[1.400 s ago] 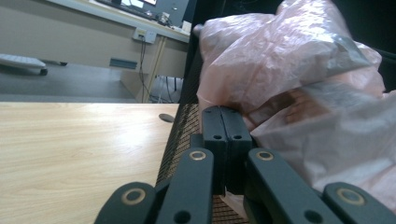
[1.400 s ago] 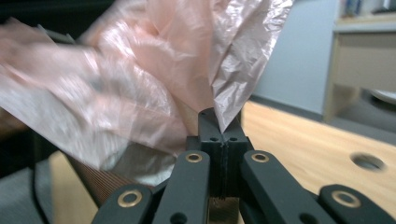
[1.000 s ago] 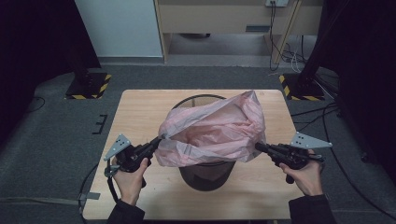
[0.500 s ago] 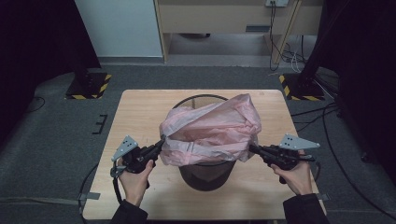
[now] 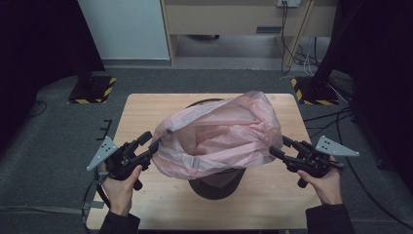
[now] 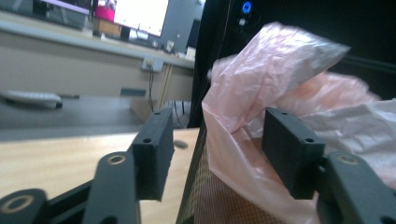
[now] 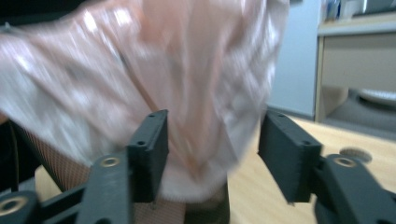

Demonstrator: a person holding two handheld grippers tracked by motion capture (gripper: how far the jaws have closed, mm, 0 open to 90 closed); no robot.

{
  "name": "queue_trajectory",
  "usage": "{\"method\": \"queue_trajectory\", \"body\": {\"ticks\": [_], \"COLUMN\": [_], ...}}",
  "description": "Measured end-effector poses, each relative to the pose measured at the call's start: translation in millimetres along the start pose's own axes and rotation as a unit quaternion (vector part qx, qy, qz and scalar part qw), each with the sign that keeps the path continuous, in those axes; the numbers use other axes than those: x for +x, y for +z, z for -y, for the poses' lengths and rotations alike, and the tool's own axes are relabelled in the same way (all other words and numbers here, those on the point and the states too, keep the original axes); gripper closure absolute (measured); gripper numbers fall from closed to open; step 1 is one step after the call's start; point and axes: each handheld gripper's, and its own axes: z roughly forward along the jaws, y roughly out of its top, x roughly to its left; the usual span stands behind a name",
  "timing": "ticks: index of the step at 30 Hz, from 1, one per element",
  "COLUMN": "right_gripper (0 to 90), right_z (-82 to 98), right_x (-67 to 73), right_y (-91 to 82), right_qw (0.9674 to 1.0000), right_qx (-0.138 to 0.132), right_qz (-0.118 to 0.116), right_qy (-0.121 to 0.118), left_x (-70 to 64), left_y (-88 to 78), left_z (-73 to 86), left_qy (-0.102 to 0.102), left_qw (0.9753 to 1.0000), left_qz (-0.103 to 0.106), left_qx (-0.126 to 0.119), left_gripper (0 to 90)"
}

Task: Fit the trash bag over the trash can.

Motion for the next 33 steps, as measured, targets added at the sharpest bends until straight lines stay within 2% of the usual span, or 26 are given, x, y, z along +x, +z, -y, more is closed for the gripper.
{"method": "queue_trajectory", "body": {"ticks": [5,10,12,18,23,28,33], "right_gripper": [34.0,32.7,32.1,30.0,29.4,29.2,34.1], "right_z": [-11.6,-22.3,-26.1,-38.9,-52.8,-60.1,-62.0], "right_x": [2.0,3.6,3.9,5.2,4.2,3.6,1.1], "right_y": [-4.4,-4.9,-4.0,0.6,9.6,23.4,33.7], "right_qw": [0.9995,0.9979,0.9970,0.9946,0.9944,0.9955,0.9967], "right_qx": [-0.031,-0.064,-0.074,-0.092,-0.094,-0.086,-0.072], "right_qz": [0.004,0.012,0.020,0.046,0.047,0.038,0.035], "right_qy": [0.005,0.008,0.006,-0.012,-0.015,-0.011,-0.006], "left_x": [-5.8,-15.6,-19.8,-30.4,-35.7,-33.3,-29.5], "left_y": [-1.2,1.1,3.8,15.4,26.7,35.8,43.1], "left_z": [-14.9,-28.0,-32.6,-42.9,-47.5,-44.5,-42.0], "left_qy": [0.016,0.034,0.049,0.075,0.090,0.099,0.112], "left_qw": [0.9997,0.9988,0.9983,0.9969,0.9956,0.9946,0.9929], "left_qz": [0.010,0.017,0.014,0.015,0.026,0.025,0.027], "left_qx": [-0.018,-0.031,-0.027,-0.019,-0.002,0.019,0.027], "left_gripper": [34.4,32.0,31.4,31.8,36.2,41.2,52.1]}}
